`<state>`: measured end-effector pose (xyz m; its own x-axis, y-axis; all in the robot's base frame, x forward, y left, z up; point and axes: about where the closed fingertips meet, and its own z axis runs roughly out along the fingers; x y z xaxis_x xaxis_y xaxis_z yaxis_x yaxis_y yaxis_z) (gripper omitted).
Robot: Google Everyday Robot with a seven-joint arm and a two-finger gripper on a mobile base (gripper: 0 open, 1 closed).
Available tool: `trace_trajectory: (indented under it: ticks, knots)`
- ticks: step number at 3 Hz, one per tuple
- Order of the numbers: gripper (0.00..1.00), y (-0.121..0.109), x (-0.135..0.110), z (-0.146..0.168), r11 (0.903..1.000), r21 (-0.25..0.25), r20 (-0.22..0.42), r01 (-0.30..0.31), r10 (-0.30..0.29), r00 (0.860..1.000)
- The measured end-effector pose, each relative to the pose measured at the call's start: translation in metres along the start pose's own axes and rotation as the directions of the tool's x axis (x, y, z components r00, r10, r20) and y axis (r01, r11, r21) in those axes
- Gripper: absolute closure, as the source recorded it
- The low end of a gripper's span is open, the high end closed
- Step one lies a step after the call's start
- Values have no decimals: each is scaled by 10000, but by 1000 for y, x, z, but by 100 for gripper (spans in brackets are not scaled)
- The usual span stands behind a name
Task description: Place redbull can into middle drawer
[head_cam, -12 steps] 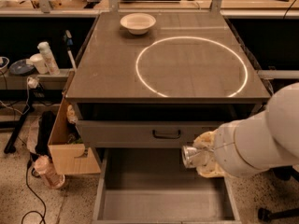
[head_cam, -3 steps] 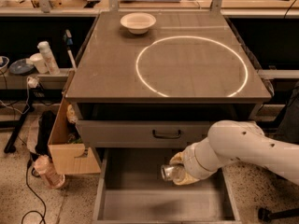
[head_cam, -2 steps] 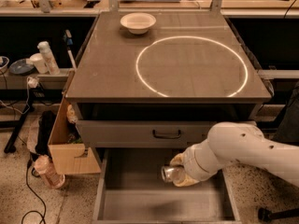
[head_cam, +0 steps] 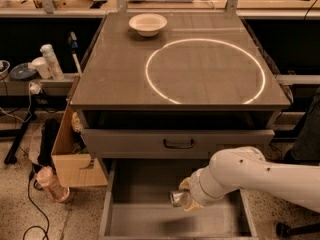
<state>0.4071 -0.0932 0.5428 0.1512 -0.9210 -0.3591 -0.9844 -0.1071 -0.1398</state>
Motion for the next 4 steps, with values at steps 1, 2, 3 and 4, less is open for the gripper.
trace_trajectory:
  ticks: [1, 2, 3, 4]
  knots:
    - [100, 4, 3, 15, 9998, -103, -230, -140, 138, 9996]
    - [100, 8, 6, 29, 9992, -269, -365, -285, 275, 9990]
    - [100, 15, 16, 48, 9965, -639, -450, -537, 509, 9977]
    - [100, 17, 17, 52, 9959, -665, -458, -620, 590, 9972]
